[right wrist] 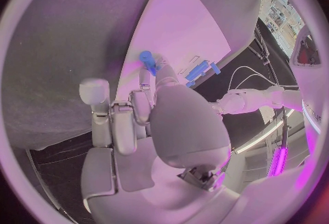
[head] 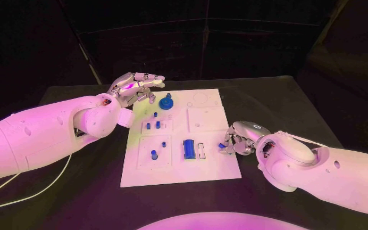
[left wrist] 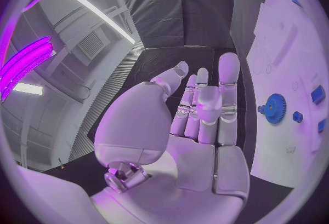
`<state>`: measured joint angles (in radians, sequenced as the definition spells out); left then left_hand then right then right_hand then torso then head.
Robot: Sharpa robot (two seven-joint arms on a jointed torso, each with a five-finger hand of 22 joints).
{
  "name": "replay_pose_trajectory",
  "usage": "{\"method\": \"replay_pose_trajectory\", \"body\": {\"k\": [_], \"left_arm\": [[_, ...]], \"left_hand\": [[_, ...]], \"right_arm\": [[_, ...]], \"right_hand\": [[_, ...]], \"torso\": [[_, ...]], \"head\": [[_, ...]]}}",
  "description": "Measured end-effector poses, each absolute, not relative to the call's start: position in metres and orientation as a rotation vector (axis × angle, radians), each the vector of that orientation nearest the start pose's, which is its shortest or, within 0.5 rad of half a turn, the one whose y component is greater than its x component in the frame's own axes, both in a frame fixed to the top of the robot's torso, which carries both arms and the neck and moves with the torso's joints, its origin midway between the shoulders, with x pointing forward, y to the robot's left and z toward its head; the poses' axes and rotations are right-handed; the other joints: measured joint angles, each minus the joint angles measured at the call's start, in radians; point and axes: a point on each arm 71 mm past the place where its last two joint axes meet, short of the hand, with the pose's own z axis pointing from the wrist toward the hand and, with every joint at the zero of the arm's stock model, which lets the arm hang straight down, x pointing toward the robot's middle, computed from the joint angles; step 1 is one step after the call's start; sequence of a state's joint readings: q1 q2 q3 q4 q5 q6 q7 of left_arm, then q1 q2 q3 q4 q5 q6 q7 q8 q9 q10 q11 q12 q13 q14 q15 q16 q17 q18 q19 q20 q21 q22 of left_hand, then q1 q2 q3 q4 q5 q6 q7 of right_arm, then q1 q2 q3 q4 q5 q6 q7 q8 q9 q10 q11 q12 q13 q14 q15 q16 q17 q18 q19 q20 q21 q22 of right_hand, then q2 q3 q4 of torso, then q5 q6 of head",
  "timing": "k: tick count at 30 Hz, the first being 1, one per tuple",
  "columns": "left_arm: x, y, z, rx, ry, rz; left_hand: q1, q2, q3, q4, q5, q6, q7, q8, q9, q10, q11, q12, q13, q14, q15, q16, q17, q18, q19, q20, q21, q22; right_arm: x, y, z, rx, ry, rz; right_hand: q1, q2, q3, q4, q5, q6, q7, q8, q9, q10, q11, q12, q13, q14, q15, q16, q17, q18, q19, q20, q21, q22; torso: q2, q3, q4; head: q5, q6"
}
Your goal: Assemble the parts on the task board
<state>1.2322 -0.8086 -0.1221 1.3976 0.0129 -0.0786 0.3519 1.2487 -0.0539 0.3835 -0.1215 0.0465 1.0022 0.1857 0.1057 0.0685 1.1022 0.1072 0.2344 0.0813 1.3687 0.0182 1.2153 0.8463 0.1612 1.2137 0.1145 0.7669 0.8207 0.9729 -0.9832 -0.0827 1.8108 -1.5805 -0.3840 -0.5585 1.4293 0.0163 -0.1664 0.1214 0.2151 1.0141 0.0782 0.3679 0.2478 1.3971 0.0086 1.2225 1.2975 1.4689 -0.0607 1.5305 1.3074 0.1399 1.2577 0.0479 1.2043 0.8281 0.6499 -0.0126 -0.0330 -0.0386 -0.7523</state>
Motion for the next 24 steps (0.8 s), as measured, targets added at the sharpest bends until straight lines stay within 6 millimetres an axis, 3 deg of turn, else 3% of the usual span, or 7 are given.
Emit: {"method": "replay_pose_trajectory", "body": {"k": [7,14,19,24], "left_arm": [[0.502,0.219,-0.201,-1.104,1.586,-1.621],[0.502,0.219,-0.202,-1.105,1.587,-1.621],[0.502,0.219,-0.202,-1.105,1.588,-1.621],[0.502,0.219,-0.202,-1.105,1.589,-1.621]], "left_hand": [[0.0,0.0,0.0,0.0,0.0,0.0,0.0,0.0,0.0,0.0,0.0,0.0,0.0,0.0,0.0,0.0,0.0,0.0,0.0,0.0,0.0,0.0],[0.0,0.0,0.0,0.0,0.0,0.0,0.0,0.0,0.0,0.0,0.0,0.0,0.0,0.0,0.0,0.0,0.0,0.0,0.0,0.0,0.0,0.0],[0.0,0.0,0.0,0.0,0.0,0.0,0.0,0.0,0.0,0.0,0.0,0.0,0.0,0.0,0.0,0.0,0.0,0.0,0.0,0.0,0.0,0.0],[0.0,0.0,0.0,0.0,0.0,0.0,0.0,0.0,0.0,0.0,0.0,0.0,0.0,0.0,0.0,0.0,-0.001,0.0,0.0,0.0,-0.005,-0.002]], "right_arm": [[0.38,-0.205,-0.268,-0.021,1.906,0.366],[0.378,-0.199,-0.266,-0.083,1.895,0.362],[0.374,-0.197,-0.266,-0.064,1.896,0.382],[0.37,-0.199,-0.266,0.009,1.909,0.401]], "right_hand": [[0.005,-0.005,0.003,-0.008,-0.003,0.001,0.001,-0.005,-0.003,-0.004,-0.004,-0.003,0.0,0.0,0.0,0.0,0.0,0.0,0.0,0.0,-0.002,-0.004],[0.02,-0.02,0.055,-0.042,0.072,0.019,-0.003,-0.029,-0.015,-0.007,-0.007,-0.003,0.0,-0.004,-0.004,0.0,0.0,0.0,0.0,0.0,-0.005,0.0],[0.025,-0.025,0.129,-0.064,0.139,0.034,-0.006,-0.043,-0.016,-0.006,-0.006,0.016,-0.005,-0.004,-0.004,0.0,0.0,0.0,0.013,-0.013,0.01,0.028],[0.026,-0.026,0.196,-0.062,0.165,0.039,-0.004,-0.052,-0.015,-0.002,-0.002,0.027,-0.001,-0.002,-0.009,0.005,0.0,0.0,0.019,-0.014,0.015,0.043]], "torso": [[0.0,0.0,-0.0001],[-0.001,0.0002,-0.0002],[-0.001,0.0006,-0.0013],[-0.001,0.001,-0.0017]], "head": [[0.002,-0.002],[0.005,-0.001],[0.007,-0.001],[0.006,-0.001]]}}
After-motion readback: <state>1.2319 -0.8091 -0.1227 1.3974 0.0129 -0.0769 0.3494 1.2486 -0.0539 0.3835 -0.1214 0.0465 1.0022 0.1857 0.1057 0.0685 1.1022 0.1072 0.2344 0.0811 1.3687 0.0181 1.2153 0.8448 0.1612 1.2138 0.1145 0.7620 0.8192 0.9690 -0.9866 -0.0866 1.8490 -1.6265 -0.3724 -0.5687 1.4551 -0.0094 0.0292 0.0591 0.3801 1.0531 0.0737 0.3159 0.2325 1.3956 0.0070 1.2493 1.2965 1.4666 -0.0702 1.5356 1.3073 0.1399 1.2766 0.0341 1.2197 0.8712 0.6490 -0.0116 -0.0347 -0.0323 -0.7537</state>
